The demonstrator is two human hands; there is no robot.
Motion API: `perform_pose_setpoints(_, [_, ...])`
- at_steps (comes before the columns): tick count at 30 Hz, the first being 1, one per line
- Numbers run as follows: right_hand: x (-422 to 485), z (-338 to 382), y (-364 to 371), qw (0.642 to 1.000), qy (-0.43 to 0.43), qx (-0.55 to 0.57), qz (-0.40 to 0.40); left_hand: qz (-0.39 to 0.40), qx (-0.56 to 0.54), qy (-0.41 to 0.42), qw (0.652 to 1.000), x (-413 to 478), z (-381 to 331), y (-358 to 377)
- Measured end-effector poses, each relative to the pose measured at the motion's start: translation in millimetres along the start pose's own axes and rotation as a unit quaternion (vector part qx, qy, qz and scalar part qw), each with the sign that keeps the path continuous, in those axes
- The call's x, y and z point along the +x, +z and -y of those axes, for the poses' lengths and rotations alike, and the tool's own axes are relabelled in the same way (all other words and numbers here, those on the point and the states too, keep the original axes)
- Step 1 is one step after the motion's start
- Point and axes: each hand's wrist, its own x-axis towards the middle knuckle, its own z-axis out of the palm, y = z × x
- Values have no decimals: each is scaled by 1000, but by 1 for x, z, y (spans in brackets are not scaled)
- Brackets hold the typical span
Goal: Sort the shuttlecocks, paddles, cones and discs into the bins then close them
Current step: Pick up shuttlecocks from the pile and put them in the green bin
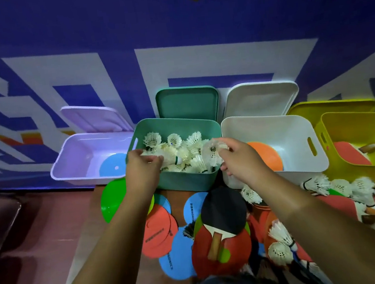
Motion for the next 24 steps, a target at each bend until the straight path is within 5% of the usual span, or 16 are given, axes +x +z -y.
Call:
perform_pose_setpoints(17, [53,14,15,982,143,94,-75,120,-35,-69,990,25,39,14])
perform_pose_setpoints(24, [43,6,24,965,243,93,-10,150,-35,-67,986,20,36,15])
